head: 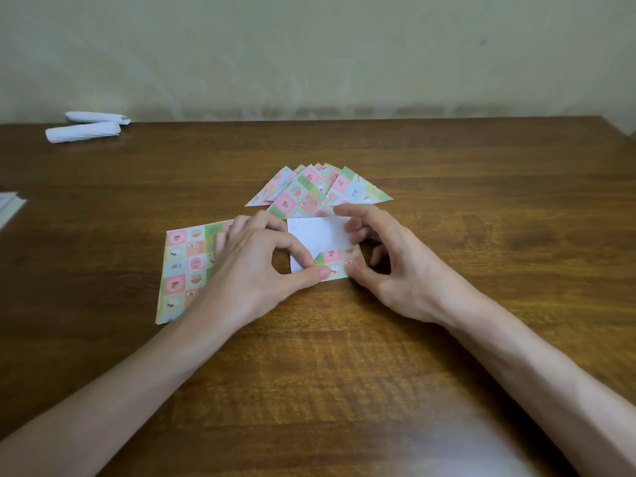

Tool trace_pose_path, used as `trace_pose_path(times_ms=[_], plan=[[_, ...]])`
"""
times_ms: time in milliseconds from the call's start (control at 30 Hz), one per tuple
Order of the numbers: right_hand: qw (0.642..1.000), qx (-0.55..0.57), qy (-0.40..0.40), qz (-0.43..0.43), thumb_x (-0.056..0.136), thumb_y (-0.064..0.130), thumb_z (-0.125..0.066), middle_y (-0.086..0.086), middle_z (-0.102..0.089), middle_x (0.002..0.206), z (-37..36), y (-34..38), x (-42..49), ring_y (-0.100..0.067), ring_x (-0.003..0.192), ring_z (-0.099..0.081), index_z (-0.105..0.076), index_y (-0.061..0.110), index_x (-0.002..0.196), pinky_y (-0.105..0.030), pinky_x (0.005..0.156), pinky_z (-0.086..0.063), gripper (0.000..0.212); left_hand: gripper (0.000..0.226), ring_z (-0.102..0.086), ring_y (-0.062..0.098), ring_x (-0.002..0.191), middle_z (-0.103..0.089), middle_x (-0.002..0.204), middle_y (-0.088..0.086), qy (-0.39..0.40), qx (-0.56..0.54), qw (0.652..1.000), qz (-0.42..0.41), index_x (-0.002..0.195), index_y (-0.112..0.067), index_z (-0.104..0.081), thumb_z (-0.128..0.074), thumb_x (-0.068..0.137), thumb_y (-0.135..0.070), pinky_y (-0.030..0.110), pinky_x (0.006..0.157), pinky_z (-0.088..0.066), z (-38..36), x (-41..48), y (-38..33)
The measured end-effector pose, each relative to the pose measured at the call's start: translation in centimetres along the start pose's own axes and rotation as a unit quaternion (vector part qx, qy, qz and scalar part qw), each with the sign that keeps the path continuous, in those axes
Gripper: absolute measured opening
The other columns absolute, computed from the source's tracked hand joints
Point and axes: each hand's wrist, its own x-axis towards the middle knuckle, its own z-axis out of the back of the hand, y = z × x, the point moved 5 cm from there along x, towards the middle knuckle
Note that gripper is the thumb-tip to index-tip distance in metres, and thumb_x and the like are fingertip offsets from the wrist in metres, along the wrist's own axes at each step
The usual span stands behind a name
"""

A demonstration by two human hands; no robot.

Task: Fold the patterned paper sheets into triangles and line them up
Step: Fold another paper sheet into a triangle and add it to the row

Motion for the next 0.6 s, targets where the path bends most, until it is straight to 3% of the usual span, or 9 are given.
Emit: trace_pose_path(times_ms=[600], plan=[[0.998,0.054,0.029,-0.016,0.089,-0.014,-0.061,-0.003,-0.045,0.132,0.61,-0.65,0.37,-0.006,0.120,-0.056,-0.041,0.029,0.151,-0.020,0.079,-0.051,0.078,0.029,-0.030,0.000,0.123,-0.047,0.123,-0.021,0.019,-0.008,1.000,0.012,0.077,-0.041,-0.074,-0.075,0.067,-0.068,0.031,0.097,-0.020,0.06,0.05,-0.02]])
